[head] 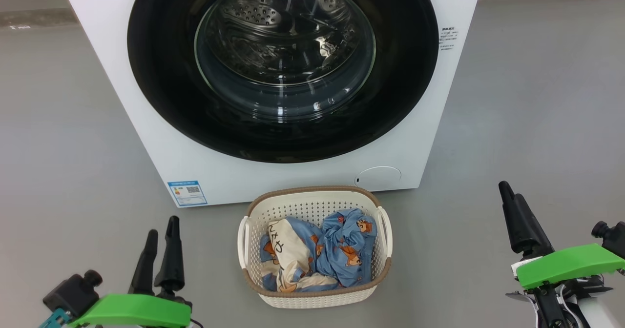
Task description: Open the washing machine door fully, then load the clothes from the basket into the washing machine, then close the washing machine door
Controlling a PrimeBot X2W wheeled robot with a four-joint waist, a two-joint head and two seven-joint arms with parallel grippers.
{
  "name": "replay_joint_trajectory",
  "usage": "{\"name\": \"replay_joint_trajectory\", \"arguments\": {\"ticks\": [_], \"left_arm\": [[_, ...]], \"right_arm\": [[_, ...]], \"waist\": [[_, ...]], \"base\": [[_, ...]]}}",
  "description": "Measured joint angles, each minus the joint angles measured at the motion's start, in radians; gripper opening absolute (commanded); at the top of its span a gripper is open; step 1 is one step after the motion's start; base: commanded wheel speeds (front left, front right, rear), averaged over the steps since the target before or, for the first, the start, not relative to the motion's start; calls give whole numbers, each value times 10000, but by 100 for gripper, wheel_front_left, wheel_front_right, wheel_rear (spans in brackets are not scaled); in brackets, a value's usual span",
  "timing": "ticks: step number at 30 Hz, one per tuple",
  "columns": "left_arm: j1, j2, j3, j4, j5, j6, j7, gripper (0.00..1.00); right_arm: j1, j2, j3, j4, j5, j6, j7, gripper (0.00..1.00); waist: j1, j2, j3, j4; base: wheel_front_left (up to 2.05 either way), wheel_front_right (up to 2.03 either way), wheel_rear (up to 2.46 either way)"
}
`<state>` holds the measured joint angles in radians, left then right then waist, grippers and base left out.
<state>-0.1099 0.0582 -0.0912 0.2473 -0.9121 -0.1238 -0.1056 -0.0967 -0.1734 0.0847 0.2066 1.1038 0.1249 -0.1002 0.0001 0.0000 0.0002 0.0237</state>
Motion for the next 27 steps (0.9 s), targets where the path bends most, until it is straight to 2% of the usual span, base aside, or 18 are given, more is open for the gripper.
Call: {"name": "replay_joint_trajectory", "arguments": {"ticks": [18,27], "left_arm": [[-205,-82,-69,4,2422,-2,-535,100],[-362,-61,-245,192,3731,-17,-800,100]], "right_arm": [[-388,-516,725,514,-2878,0,-556,100],[-512,-660,1005,621,-3787,0,-790,100]], "waist": [[0,0,-32,-20],[0,0,-50,26]], "base": [[0,0,0],[0,0,0]]}}
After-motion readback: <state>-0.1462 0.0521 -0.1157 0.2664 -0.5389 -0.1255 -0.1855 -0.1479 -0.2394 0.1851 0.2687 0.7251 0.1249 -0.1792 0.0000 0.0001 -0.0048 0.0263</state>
